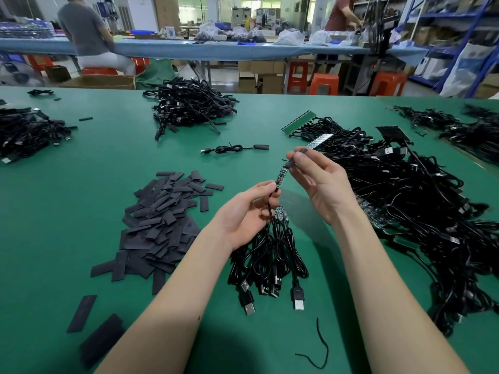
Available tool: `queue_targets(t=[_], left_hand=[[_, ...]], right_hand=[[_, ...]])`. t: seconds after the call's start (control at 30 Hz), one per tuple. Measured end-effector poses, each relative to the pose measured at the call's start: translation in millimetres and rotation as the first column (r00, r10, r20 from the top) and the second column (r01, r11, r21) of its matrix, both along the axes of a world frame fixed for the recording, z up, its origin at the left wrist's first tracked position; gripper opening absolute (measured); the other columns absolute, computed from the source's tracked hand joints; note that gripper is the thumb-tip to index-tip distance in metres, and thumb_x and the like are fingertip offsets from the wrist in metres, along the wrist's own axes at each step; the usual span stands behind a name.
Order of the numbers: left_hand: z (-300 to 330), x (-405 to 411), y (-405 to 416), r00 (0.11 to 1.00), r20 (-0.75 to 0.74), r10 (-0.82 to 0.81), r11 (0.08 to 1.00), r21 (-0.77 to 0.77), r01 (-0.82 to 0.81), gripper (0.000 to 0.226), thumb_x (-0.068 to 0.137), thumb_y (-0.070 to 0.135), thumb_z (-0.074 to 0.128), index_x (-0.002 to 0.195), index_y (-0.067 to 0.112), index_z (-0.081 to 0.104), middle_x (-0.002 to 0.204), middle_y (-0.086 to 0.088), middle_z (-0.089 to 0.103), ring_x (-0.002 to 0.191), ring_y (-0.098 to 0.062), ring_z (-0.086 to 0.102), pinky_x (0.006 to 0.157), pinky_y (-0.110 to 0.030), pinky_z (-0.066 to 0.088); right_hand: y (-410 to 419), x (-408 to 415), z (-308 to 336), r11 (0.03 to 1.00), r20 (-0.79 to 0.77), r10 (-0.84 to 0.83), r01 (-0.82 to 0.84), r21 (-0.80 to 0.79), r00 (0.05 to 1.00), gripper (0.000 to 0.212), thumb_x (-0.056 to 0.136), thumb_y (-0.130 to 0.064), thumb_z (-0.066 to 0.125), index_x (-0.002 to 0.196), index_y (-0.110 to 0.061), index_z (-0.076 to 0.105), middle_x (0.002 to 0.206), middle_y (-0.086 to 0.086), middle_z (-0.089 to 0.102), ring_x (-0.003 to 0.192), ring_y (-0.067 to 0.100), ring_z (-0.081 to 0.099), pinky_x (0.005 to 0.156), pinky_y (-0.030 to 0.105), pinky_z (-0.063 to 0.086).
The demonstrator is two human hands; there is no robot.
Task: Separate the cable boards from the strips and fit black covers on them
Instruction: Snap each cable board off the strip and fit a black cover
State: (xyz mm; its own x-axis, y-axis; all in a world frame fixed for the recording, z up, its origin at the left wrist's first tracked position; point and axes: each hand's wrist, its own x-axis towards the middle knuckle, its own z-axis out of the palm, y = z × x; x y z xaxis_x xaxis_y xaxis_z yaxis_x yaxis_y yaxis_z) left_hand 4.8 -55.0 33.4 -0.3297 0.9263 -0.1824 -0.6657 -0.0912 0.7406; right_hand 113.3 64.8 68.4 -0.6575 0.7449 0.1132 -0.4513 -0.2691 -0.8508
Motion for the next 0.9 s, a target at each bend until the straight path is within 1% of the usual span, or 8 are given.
queue_targets(t=[0.13,0.2,0.33,0.5,0.63,0.83,0.9], left_hand=[[0.1,0.7,-0.3,1.000,-0.012,0.002,1.000,0.004,-0.002,0.014,0.081,0.012,0.068,0.093,0.013,0.061,0.077,0.001,0.064,0.059,-0.006,0.054,0.050,-0.015,0.034],[0.0,0.9,-0.2,1.000,-0.017,0.005,1.000,0.008,-0.005,0.015,0.080,0.013,0.068,0.093,0.013,0.061,0.077,0.001,0.064,0.059,-0.005,0.054,0.050,-0.015,0.033],[-0.6,1.1,0.5,0.999,-0.032,0.010,1.000,0.006,-0.010,0.016,0.081,0.015,0.068,0.095,0.012,0.061,0.078,0.002,0.064,0.060,-0.004,0.053,0.050,-0.015,0.034],[0.2,1.6,1.0,1.000,-0.012,0.018,1.000,0.020,-0.018,0.014,0.080,0.015,0.067,0.092,0.012,0.061,0.075,0.003,0.064,0.058,-0.004,0.053,0.049,-0.015,0.033],[0.5,2.3,0.4,0.999,-0.033,0.012,1.000,0.018,-0.011,0.014,0.079,0.016,0.067,0.092,0.013,0.061,0.075,0.003,0.063,0.058,-0.003,0.052,0.050,-0.015,0.033],[-0.8,1.0,0.3,0.999,-0.049,0.004,1.000,0.023,-0.003,0.016,0.079,0.016,0.068,0.093,0.012,0.062,0.076,0.004,0.064,0.058,-0.003,0.052,0.050,-0.015,0.033],[-1.4,1.3,0.4,0.997,-0.071,-0.006,1.000,0.023,0.007,0.016,0.080,0.015,0.068,0.095,0.011,0.062,0.076,0.004,0.064,0.058,-0.002,0.052,0.050,-0.014,0.032]], right_hand=[[0.8,-1.6,-2.4,0.999,0.020,-0.011,0.010,0.048,1.000,0.017,0.082,-0.002,0.072,0.099,-0.006,0.070,0.089,0.007,0.076,0.078,0.012,0.071,0.078,0.020,0.056],[2.4,-0.3,-3.2,0.998,0.025,-0.022,0.021,0.061,0.999,0.015,0.086,0.001,0.070,0.099,-0.005,0.070,0.089,0.007,0.076,0.078,0.012,0.071,0.078,0.020,0.056],[3.7,1.8,-4.0,0.998,0.020,-0.024,0.022,0.064,1.000,0.016,0.085,0.000,0.071,0.100,-0.005,0.070,0.089,0.006,0.077,0.080,0.013,0.071,0.079,0.020,0.056],[3.6,3.0,-2.2,0.999,-0.023,-0.020,0.021,0.047,1.000,0.026,0.075,-0.008,0.075,0.101,-0.004,0.069,0.089,0.006,0.077,0.080,0.013,0.071,0.079,0.020,0.056],[2.3,0.8,-4.8,0.997,0.007,-0.028,0.028,0.067,1.000,0.015,0.086,0.002,0.070,0.100,-0.003,0.069,0.088,0.007,0.076,0.078,0.013,0.071,0.078,0.020,0.056],[2.2,2.3,-3.1,0.995,0.039,-0.039,0.036,0.094,0.998,0.015,0.088,0.004,0.069,0.101,-0.002,0.069,0.087,0.008,0.077,0.078,0.014,0.072,0.079,0.022,0.057],[3.7,4.9,-1.6,0.995,0.056,-0.011,0.005,0.099,0.998,0.015,0.088,0.002,0.068,0.101,-0.003,0.068,0.088,0.007,0.077,0.079,0.013,0.072,0.078,0.020,0.056]])
